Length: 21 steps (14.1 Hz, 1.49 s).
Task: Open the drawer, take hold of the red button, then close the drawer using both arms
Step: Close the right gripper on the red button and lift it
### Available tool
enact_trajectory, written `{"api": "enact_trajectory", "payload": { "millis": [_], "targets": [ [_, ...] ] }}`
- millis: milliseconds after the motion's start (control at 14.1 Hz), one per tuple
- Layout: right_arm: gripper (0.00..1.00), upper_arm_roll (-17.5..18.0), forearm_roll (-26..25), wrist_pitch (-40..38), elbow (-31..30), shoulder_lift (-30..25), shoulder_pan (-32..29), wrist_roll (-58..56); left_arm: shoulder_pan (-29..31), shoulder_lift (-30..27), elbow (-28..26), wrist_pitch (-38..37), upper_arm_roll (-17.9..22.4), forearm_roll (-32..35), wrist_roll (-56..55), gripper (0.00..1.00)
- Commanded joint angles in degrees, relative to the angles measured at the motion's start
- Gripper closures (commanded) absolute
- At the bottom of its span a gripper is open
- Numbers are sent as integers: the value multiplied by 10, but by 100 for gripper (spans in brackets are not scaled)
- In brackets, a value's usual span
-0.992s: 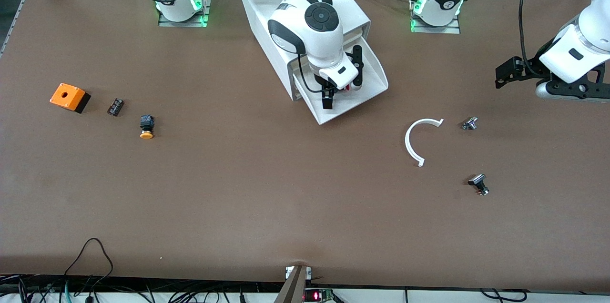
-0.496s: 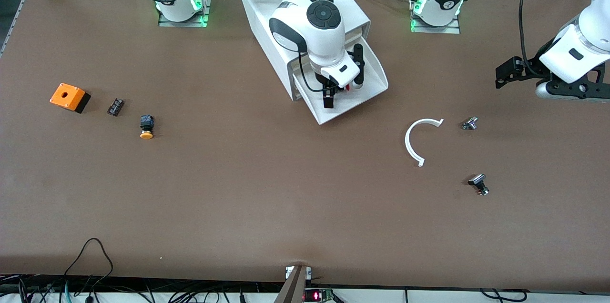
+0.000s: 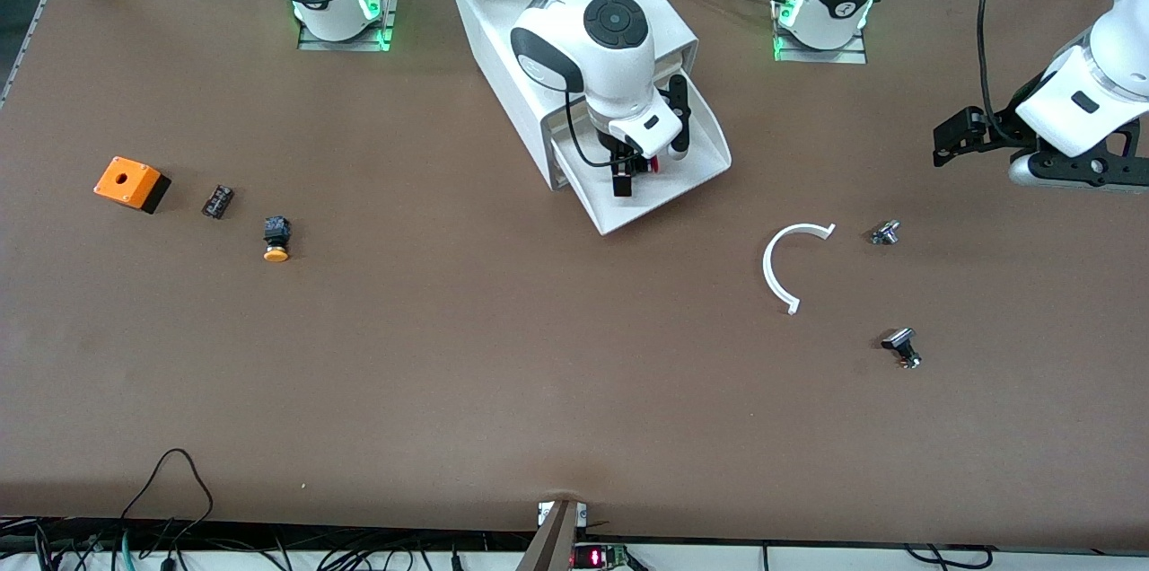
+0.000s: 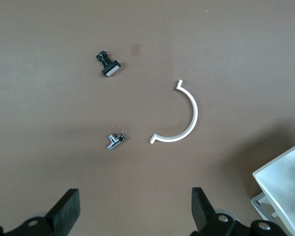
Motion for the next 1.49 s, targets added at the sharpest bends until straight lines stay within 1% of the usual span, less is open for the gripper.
{"api": "enact_trajectory", "payload": {
  "millis": [0, 708, 850, 992, 1062, 1275, 1416],
  "targets": [
    [0, 13, -8, -18, 13, 6, -7, 0, 1, -2, 5, -6, 0, -6, -5, 0],
    [0, 14, -13, -14, 8, 12, -3, 9, 1, -2, 5, -7, 0, -6, -5, 0],
    [1, 13, -14, -12, 8, 20, -3, 9, 1, -2, 5, -7, 0, -6, -5, 0],
    [5, 13, -15, -10, 8, 21, -3, 9, 1, -1, 5, -7, 0, -6, -5, 0],
    [11, 13, -15, -10, 8, 23, -2, 9, 1, -2, 5, -7, 0, -6, -5, 0],
    [35, 12, -15, -10, 8, 23, -1, 9, 1, -2, 5, -7, 0, -6, -5, 0],
    [46, 12, -15, -10, 8, 22, -1, 9, 1, -2, 5, -7, 0, -6, -5, 0]
  ]
}}
